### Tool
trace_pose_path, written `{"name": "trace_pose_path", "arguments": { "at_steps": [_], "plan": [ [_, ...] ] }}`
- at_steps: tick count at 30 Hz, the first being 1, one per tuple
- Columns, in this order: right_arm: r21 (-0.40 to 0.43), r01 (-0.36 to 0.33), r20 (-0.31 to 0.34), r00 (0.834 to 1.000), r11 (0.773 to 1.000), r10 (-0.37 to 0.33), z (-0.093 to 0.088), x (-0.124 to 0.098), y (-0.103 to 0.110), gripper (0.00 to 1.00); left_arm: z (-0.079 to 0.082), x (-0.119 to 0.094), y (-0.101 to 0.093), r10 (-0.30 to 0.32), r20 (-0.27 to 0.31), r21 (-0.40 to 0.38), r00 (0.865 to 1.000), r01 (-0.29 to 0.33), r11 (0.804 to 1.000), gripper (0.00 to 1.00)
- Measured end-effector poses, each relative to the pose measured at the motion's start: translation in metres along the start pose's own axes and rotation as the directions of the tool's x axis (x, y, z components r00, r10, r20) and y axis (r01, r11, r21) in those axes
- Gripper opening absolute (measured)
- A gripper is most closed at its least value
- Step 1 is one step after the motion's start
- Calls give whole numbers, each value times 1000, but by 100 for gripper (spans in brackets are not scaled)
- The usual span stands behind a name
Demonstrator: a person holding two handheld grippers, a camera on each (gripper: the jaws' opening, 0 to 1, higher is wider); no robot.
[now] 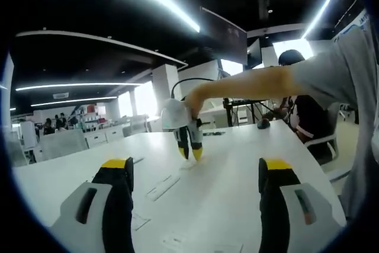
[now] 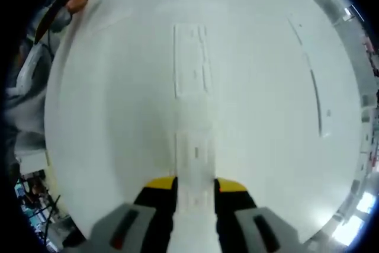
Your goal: Locate the socket holder cover, grip the socket holder cover, clip it into the socket holder slot.
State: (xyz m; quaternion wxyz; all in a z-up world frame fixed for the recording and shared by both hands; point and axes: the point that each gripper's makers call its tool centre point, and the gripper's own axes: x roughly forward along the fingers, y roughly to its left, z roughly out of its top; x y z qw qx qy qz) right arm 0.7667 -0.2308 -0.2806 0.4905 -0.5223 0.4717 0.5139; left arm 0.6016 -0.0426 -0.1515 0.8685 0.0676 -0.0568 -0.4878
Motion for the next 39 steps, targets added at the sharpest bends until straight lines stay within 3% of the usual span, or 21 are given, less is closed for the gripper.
{"name": "trace_pose_path", "arguments": {
  "at_steps": [19, 39],
  "plan": [
    [-28, -1, 17, 1000, 1000, 2, 13, -4, -8, 26, -3, 1, -3, -14, -14, 1, 1000, 14, 1000, 86],
    [-52, -9, 32, 999, 999, 10, 29, 1, 3, 26, -4, 0, -4, -17, -20, 8, 1000, 17, 1000, 86]
  ]
}}
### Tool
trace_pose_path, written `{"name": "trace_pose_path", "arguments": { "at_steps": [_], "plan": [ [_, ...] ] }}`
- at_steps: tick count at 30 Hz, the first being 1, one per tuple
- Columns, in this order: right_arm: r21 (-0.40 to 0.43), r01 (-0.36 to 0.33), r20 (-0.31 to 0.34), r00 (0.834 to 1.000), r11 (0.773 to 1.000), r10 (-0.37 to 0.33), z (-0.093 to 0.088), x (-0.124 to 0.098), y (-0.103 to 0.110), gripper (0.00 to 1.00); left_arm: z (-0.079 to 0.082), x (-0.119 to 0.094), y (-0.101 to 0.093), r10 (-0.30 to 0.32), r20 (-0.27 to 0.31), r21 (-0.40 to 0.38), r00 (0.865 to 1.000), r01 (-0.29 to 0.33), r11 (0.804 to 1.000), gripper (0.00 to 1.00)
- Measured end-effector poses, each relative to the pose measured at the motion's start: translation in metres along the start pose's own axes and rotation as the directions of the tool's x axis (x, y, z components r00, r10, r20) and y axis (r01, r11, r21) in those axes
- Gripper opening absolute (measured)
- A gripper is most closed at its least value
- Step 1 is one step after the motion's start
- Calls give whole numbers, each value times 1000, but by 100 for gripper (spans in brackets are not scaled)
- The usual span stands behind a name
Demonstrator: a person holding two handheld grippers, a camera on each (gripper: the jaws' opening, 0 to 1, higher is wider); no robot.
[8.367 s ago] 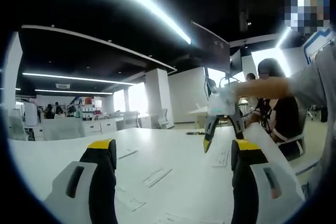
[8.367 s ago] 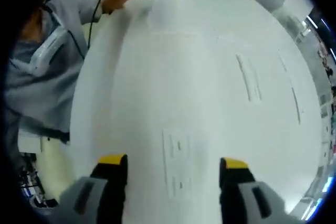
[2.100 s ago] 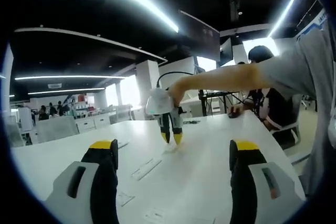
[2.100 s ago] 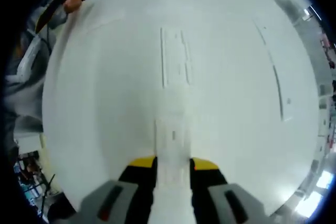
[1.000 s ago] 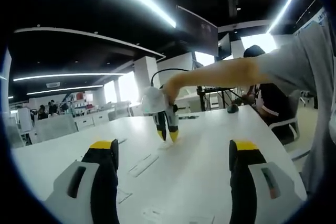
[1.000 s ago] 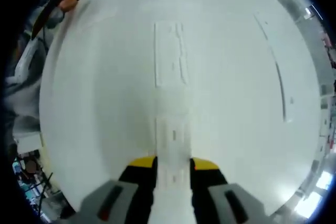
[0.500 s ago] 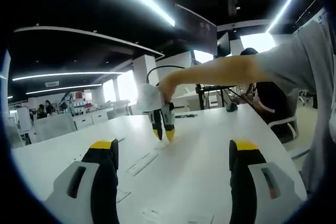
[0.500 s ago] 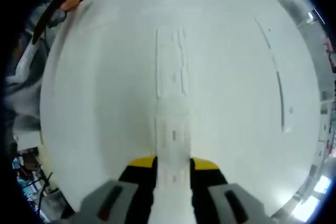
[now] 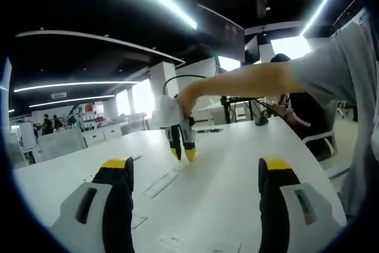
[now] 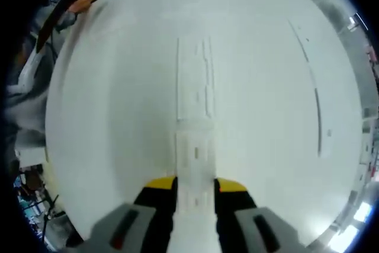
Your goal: Locate the socket holder cover, grip the socket holder cover, clip it into the socket holder slot.
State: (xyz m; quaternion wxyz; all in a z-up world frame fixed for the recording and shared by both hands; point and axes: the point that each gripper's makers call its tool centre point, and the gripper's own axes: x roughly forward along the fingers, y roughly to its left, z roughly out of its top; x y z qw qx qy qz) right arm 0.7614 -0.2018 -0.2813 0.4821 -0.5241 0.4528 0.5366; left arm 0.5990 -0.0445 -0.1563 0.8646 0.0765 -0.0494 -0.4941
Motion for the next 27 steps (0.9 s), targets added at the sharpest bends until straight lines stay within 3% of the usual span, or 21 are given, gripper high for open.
{"name": "trace_pose_path", "arguments": {
  "at_steps": [11, 27],
  "plan": [
    [-11, 5, 5, 1000, 1000, -5, 4, -2, -10, 26, -1, 0, 0, -1, -4, 6, 1000, 1, 1000, 85],
    [-26, -1, -8, 1000, 1000, 1, 14, -1, -5, 26, -1, 0, -3, -7, -10, 13, 1000, 8, 1000, 85]
  ]
}}
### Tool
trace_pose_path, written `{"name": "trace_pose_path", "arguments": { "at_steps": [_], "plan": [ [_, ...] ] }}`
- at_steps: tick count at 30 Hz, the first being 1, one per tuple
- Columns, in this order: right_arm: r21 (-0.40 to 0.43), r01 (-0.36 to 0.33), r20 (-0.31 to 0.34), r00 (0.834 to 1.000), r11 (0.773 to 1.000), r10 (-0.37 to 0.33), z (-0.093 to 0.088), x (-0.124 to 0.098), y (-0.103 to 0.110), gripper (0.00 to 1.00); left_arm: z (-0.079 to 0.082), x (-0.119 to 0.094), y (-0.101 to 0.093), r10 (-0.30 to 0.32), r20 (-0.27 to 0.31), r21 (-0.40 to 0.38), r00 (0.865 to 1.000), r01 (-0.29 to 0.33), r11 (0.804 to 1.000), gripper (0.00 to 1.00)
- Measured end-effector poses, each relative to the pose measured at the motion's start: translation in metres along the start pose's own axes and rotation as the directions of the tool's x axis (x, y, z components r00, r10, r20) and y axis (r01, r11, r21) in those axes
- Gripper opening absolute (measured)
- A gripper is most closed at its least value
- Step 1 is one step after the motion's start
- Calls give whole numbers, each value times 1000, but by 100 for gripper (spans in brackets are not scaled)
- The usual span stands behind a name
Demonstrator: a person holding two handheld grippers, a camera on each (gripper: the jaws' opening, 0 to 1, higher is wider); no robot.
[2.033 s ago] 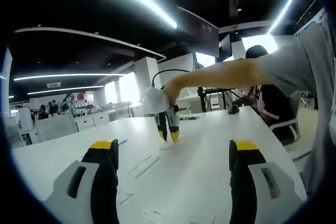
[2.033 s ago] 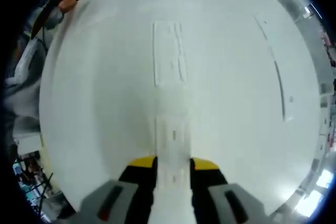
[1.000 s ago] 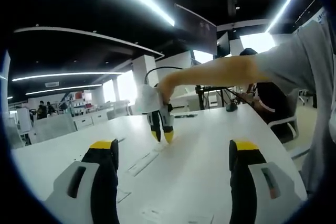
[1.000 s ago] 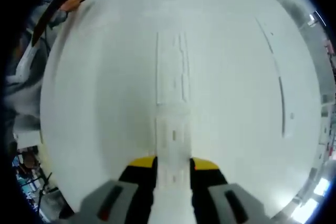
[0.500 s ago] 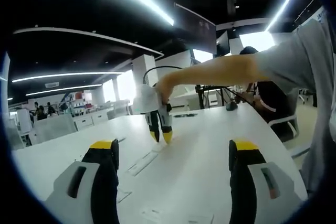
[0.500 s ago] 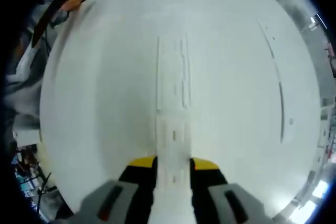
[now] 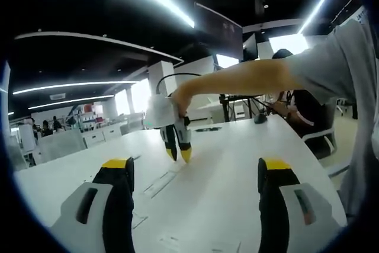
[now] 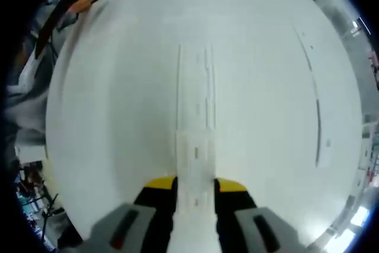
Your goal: Locate the socket holder cover, grip the socket holder cover, clip it into the socket holder slot.
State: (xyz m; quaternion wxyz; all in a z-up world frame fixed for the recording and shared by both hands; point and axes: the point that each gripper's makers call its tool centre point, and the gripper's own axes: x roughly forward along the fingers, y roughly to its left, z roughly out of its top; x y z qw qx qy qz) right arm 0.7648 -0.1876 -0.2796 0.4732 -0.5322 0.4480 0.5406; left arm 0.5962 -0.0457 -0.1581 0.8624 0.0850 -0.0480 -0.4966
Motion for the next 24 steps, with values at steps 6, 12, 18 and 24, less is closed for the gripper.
{"name": "trace_pose_path", "arguments": {
  "at_steps": [6, 12, 18, 24],
  "plan": [
    [-1, -4, 0, 1000, 1000, 4, 2, 1, 2, 26, 1, 0, -1, -1, 3, -4, 1000, 1, 1000, 85],
    [-3, -5, -9, 1000, 1000, 5, 3, 1, 1, 26, 1, 0, -2, -5, 2, -4, 1000, 5, 1000, 85],
    [-3, -6, -14, 1000, 1000, 6, 3, 1, 1, 26, 0, 1, -3, -8, -2, -2, 1000, 8, 1000, 85],
    [-6, -4, -18, 1000, 1000, 4, 5, 1, 2, 26, 0, 1, -4, -12, -3, -1, 1000, 12, 1000, 85]
  ]
}}
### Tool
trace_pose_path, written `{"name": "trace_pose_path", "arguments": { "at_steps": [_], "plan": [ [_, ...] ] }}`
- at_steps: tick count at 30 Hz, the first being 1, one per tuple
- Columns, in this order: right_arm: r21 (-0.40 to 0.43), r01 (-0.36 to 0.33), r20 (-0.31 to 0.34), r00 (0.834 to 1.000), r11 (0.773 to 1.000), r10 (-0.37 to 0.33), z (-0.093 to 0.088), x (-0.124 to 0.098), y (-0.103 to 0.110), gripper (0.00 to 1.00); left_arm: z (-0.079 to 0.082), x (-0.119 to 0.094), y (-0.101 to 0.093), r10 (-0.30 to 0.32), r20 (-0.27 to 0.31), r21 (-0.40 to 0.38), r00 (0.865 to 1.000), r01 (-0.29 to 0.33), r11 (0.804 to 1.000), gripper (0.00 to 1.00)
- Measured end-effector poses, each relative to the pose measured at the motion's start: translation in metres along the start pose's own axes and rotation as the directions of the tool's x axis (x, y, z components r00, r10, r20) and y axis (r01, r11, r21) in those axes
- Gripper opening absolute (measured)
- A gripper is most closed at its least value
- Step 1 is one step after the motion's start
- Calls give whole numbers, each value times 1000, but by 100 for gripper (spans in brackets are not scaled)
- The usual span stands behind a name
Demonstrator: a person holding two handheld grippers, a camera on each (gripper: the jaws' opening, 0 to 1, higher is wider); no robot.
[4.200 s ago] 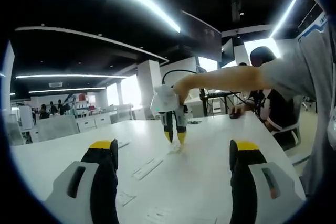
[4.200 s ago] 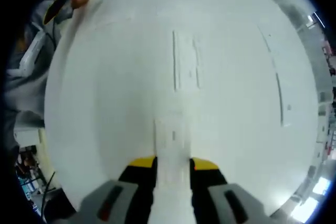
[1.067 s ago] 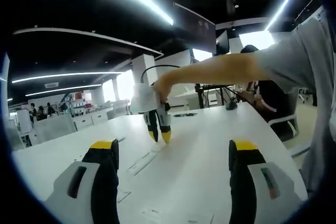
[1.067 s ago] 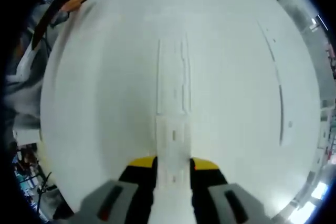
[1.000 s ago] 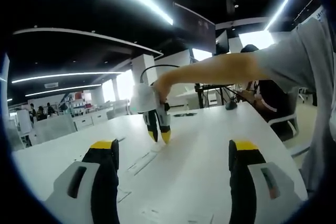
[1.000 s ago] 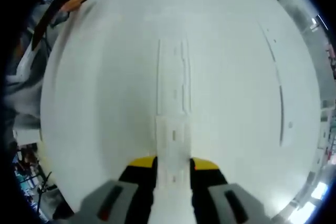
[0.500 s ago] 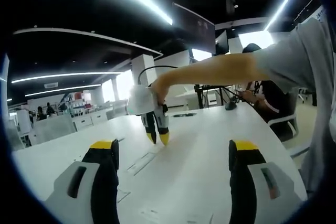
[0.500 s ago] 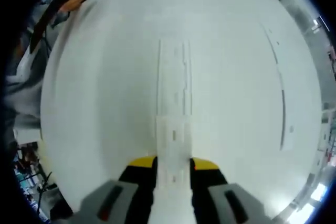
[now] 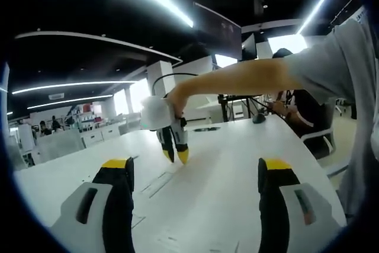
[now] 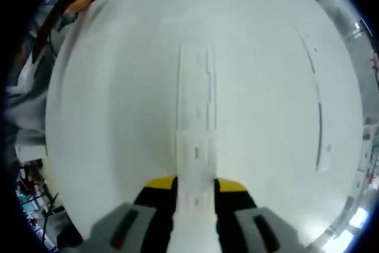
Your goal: Locate the socket holder cover, grip the socket holder cover, clip it into the socket holder slot.
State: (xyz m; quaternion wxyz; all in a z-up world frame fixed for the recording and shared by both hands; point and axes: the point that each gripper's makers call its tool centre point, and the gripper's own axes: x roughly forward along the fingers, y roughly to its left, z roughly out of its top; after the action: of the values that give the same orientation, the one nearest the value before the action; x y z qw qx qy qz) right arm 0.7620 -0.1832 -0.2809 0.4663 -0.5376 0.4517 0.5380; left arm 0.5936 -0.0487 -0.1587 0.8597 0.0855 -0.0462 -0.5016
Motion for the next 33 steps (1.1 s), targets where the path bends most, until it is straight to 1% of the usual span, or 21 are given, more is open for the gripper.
{"name": "trace_pose_path", "arguments": {
  "at_steps": [5, 9, 14, 20, 27, 29, 33],
  "plan": [
    [-3, 1, -9, 1000, 1000, -1, -1, 0, -5, 26, -1, 0, -1, -4, -4, 4, 1000, 4, 1000, 85],
    [2, 2, -3, 1000, 1000, -2, 1, -1, -7, 26, -1, 1, -2, -7, -4, 5, 1000, 7, 1000, 85],
    [-8, 1, -24, 1000, 1000, -2, 0, 0, -9, 26, -2, 2, -3, -10, -8, 6, 1000, 10, 1000, 85],
    [3, -3, -30, 1000, 1000, 3, -2, -2, -23, 26, -2, 2, -3, -12, -10, 8, 1000, 12, 1000, 85],
    [7, -2, -51, 999, 1000, 2, -1, -1, -16, 26, -2, 2, -4, -14, -9, 9, 1000, 14, 1000, 85],
    [-2, 2, -56, 998, 1000, -2, -1, -1, -17, 26, -2, 2, -5, -16, -7, 7, 1000, 16, 1000, 85],
    [7, -2, -67, 998, 1000, 3, -1, -2, -19, 26, -4, 2, -7, -20, -13, 13, 1000, 20, 1000, 85]
  ]
}}
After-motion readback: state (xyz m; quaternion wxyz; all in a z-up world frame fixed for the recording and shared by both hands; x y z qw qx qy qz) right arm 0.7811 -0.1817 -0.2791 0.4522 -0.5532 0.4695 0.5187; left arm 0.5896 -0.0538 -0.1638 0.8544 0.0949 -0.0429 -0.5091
